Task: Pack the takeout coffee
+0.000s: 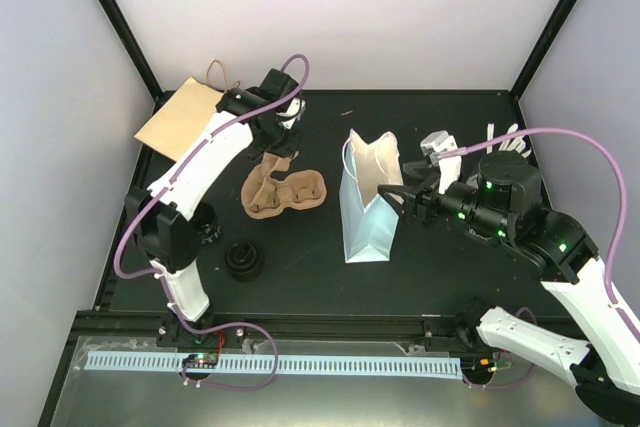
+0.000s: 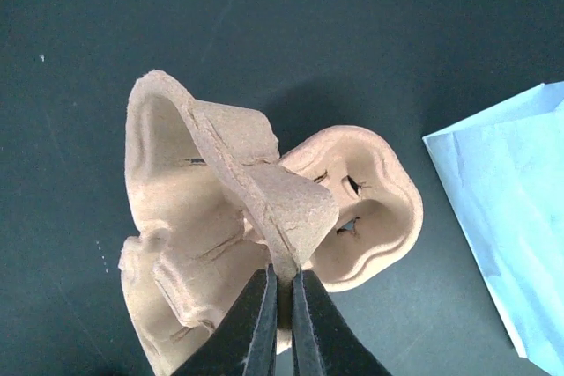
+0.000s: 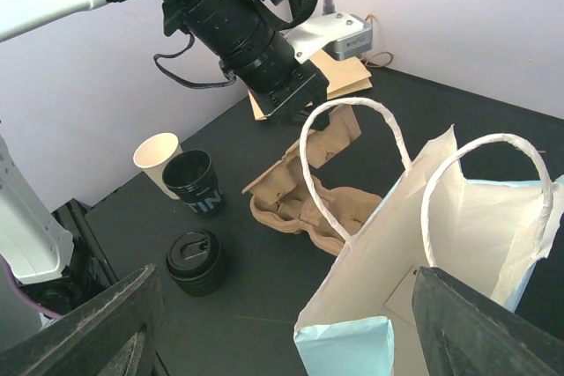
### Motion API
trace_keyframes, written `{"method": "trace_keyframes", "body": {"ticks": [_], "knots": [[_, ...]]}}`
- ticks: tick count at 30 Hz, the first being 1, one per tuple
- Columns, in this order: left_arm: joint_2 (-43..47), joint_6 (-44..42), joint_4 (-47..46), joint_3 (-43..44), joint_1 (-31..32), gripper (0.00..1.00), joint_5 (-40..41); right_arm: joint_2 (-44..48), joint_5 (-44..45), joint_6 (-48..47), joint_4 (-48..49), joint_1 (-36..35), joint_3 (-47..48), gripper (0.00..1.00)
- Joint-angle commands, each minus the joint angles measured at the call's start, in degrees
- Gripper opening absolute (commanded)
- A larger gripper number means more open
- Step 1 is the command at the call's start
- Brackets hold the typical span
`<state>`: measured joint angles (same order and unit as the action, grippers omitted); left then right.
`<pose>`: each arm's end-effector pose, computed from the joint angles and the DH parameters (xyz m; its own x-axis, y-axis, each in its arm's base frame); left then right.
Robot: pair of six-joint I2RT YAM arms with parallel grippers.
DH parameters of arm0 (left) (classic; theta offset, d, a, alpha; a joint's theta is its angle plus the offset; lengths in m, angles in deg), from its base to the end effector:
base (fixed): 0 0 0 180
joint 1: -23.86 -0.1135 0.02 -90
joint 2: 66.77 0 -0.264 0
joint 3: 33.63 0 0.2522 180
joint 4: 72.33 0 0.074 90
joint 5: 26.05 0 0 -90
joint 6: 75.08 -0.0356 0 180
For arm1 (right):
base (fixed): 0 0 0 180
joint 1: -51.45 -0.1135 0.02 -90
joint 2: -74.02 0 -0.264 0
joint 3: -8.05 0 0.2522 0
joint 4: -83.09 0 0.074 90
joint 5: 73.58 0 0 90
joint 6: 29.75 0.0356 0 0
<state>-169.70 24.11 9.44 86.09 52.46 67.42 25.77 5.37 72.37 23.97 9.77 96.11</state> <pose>0.3231 -0.1737 0.3444 -0.8581 0.2863 -0.4263 0.3224 0.9465 -0.0134 0.1006 0.0987 0.4359 -0.4069 -0.0863 -0.9094 -0.7183 0.6453 0.2601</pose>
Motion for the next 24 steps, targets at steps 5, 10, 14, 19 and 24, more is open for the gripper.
{"method": "trace_keyframes", "body": {"ticks": [5, 10, 14, 19, 24], "knots": [[6.52, 1.38, 5.24, 2.22, 1.90, 0.05, 0.22, 0.79, 1.62, 0.53, 0.54, -0.34, -0.57, 0.79], [12.26, 2.42, 6.71, -0.80, 6.28, 0.05, 0.23, 1.70, 3.54, 0.61, -0.73, -0.27, -1.15, 0.79], [16.52, 5.49, 8.72, -5.99, 11.16, 0.06, 1.73, 3.27, 3.86, 1.16, -1.81, -0.34, -3.16, 0.79], [20.65, 11.41, 8.25, -14.28, 19.30, 0.05, 3.33, 5.49, 5.97, 4.42, -2.94, -0.29, -8.01, 0.79], [22.79, 15.98, 7.46, -17.58, 26.23, 0.05, 4.18, 8.95, 9.41, 9.13, -2.42, -0.33, -13.86, 0.79]]}}
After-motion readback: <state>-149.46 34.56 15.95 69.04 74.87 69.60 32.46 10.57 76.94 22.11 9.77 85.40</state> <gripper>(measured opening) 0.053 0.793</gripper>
